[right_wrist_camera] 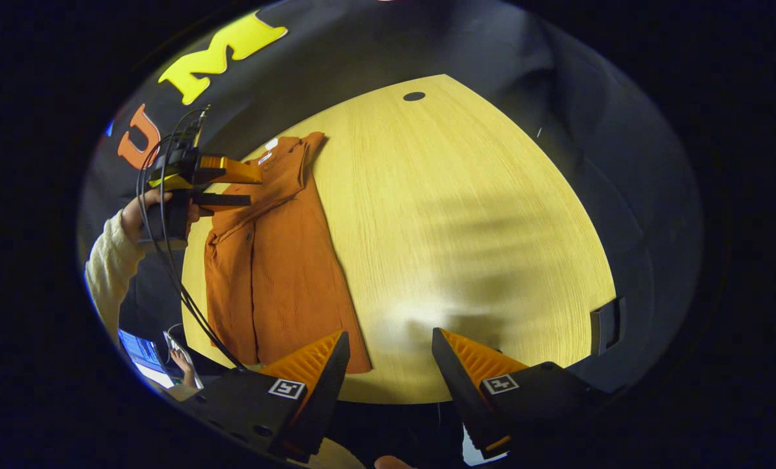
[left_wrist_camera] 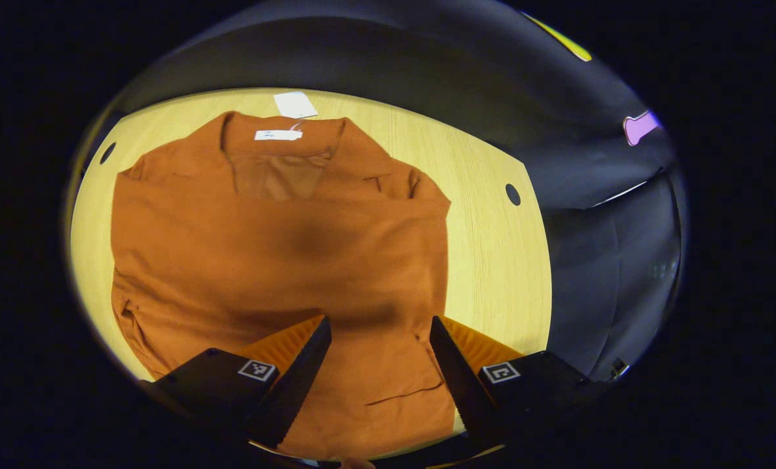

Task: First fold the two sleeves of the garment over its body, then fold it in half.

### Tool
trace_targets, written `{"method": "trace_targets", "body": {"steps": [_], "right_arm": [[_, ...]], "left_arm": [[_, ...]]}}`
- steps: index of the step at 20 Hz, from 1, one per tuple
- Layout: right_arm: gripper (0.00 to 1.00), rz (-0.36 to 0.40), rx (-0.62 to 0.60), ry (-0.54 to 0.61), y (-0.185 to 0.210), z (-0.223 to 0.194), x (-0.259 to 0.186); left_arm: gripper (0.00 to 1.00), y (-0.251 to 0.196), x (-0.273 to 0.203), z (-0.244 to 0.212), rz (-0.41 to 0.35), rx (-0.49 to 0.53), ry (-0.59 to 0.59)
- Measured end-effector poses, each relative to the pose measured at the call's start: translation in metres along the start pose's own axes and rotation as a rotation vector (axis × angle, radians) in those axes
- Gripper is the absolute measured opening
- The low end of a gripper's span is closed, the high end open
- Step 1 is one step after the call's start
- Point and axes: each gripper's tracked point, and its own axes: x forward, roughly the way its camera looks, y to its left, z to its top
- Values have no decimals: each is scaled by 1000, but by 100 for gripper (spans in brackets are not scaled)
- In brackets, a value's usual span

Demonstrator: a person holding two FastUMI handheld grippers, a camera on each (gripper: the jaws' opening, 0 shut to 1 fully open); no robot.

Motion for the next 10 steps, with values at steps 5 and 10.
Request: {"method": "trace_targets", "body": {"steps": [5, 10], "right_arm": [[83, -11, -59, 23, 27, -15, 14], [83, -28, -140, 68, 52, -35, 36]], "left_arm": [[99, 82, -60, -43, 74, -9, -155], [99, 182, -123, -96, 224, -48, -198]]}}
